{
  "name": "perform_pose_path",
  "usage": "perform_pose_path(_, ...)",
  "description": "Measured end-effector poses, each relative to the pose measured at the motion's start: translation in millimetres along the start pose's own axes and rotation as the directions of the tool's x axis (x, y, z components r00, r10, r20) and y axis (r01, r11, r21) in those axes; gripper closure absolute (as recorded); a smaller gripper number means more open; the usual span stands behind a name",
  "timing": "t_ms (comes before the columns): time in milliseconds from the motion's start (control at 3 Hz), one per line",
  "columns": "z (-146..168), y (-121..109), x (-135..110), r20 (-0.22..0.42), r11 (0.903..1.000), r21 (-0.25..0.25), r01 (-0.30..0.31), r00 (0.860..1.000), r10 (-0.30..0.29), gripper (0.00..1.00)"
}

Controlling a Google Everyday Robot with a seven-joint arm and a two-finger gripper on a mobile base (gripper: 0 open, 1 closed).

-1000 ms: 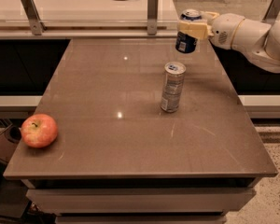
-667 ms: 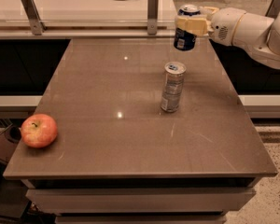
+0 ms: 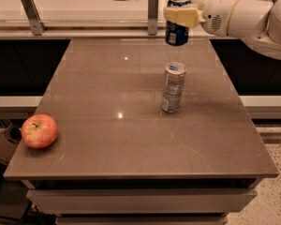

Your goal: Move pepsi can near apple

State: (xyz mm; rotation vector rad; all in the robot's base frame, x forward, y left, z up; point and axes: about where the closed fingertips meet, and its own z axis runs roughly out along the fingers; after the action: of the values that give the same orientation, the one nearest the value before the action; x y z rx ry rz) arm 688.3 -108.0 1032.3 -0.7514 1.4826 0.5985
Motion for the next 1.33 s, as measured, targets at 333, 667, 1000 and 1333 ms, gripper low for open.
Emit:
perform_pose_path(333, 5, 27, -12, -0.001, 0.9998, -0.011, 0.016, 1.0, -0.016, 1.0)
perform_pose_path(667, 10, 57, -17, 0.013, 0.9987, -0.039, 0.033, 0.999, -0.033, 1.0)
perform_pose_path(1000, 13, 89, -18, 0.025, 0.9961, -0.071, 0.053, 0.998, -0.051, 1.0)
perform_pose_path(1333, 13, 123, -15, 0.033, 0.994, -0.085, 0.069, 0.997, -0.067, 1.0)
